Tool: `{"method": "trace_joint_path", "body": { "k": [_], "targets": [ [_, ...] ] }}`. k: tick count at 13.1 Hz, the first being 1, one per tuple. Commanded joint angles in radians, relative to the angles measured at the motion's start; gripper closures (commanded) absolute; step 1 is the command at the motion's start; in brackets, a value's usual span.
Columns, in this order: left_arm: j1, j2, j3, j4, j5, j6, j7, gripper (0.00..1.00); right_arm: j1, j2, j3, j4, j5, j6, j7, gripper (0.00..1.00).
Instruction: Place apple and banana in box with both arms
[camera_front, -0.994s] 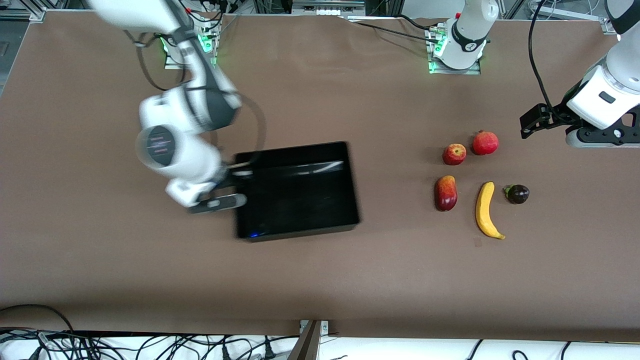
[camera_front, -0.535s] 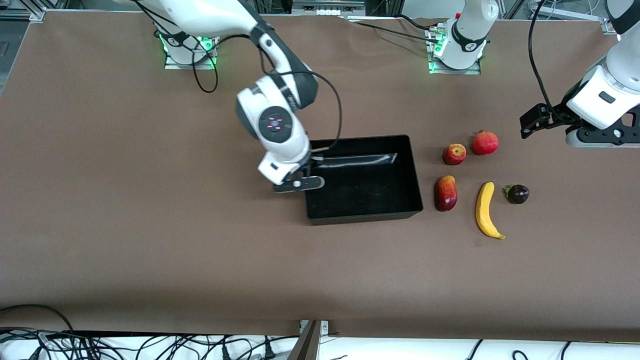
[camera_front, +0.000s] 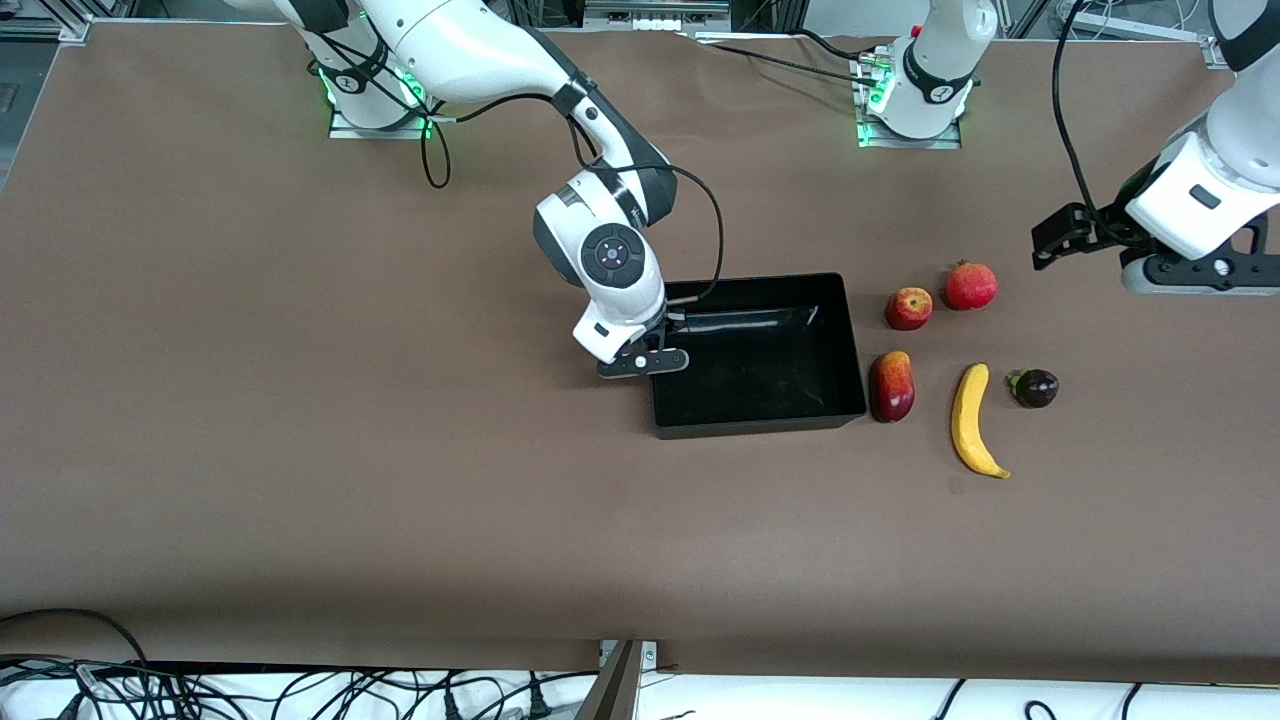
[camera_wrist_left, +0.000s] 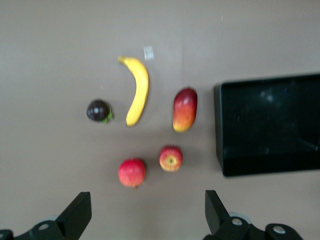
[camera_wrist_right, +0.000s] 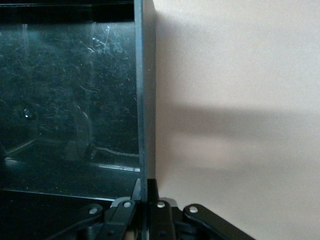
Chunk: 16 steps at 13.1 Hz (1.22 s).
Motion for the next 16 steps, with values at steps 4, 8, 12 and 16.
{"method": "trace_joint_path", "body": {
  "k": [4,8,12,16],
  "targets": [
    [-0.004,0.124,-0.016,-0.005,-0.024,-0.17,0.002,0.0,-0.026,-0.045,-0.035,0.036,0.006,-0.023,0.001,0.0],
    [0.016,0.19,-0.016,-0.134,-0.024,-0.011,0.008,0.0,-0.123,-0.204,-0.155,0.036,-0.01,-0.252,-0.179,0.0],
    [0.004,0.19,-0.016,-0.402,-0.013,0.36,0.008,0.0,-0.169,-0.412,-0.323,-0.042,0.004,-0.424,-0.451,0.0],
    [0.002,0.193,-0.062,-0.63,-0.003,0.679,0.01,0.0,-0.167,-0.655,-0.434,-0.194,-0.011,-0.527,-0.529,0.0]
  ]
}}
